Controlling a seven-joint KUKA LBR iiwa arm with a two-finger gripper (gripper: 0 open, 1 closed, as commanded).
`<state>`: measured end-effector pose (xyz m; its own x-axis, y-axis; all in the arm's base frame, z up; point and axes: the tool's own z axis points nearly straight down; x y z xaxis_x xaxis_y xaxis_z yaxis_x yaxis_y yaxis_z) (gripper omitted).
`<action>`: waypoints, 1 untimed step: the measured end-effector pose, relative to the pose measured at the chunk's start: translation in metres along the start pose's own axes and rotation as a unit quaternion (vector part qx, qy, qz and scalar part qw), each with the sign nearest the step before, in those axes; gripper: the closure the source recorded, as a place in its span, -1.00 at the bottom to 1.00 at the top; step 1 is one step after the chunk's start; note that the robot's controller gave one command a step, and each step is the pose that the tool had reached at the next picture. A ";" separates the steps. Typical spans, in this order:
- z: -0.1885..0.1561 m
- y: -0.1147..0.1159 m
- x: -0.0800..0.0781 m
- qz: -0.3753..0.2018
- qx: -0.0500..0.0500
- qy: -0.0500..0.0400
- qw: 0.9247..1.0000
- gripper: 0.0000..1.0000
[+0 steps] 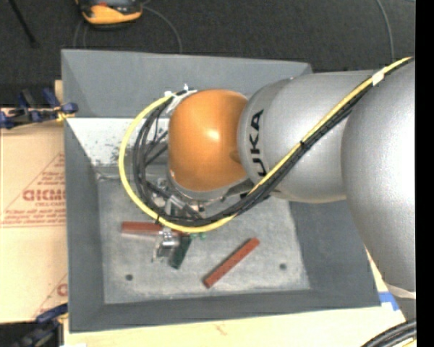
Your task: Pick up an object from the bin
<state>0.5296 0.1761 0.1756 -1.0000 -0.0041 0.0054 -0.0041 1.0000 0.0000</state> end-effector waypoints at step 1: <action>-0.004 -0.001 -0.002 0.002 -0.001 -0.004 1.000 -1.00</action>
Offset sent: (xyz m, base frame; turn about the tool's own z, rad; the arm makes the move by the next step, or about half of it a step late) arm 0.0171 -0.0090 -0.1056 0.2021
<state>0.5316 0.1754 0.1800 -1.0000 -0.0005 -0.0021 -0.0005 1.0000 0.0015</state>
